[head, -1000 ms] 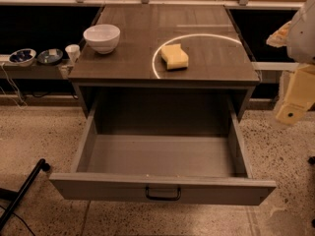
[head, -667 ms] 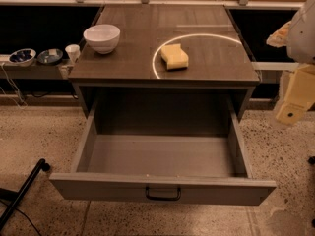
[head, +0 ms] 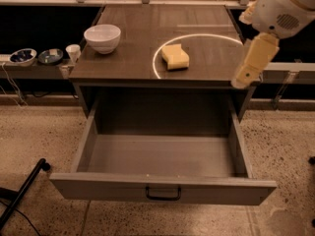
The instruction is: Place sponge into top drawer
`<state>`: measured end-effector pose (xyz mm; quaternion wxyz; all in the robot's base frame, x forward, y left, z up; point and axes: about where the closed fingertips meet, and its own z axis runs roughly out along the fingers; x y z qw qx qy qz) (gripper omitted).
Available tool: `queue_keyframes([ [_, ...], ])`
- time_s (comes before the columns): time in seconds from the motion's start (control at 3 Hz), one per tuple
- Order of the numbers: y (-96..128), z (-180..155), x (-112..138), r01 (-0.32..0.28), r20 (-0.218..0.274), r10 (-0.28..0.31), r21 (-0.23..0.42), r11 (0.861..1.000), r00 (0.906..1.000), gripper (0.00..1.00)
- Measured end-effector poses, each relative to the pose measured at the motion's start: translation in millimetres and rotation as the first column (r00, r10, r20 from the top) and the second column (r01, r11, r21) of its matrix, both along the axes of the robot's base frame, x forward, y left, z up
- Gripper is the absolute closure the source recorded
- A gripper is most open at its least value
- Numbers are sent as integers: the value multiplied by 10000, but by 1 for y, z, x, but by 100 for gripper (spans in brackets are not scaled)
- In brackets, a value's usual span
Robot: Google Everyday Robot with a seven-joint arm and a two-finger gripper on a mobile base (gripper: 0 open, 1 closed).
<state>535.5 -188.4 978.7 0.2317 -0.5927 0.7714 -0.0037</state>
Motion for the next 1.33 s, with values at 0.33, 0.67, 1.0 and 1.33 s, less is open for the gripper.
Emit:
queue_keyframes([
  [0.33,38,-19,57,483,118,-499,1066,9931,9987,0],
  [0.67,60,-63,98,1799,-292,-1777,2007,9630,9837,0],
  [1.0,76,-104,126,2735,-595,-2680,2940,9159,9616,0],
  [1.33,98,-127,145,2922,-773,-2843,3714,8813,9556,0],
])
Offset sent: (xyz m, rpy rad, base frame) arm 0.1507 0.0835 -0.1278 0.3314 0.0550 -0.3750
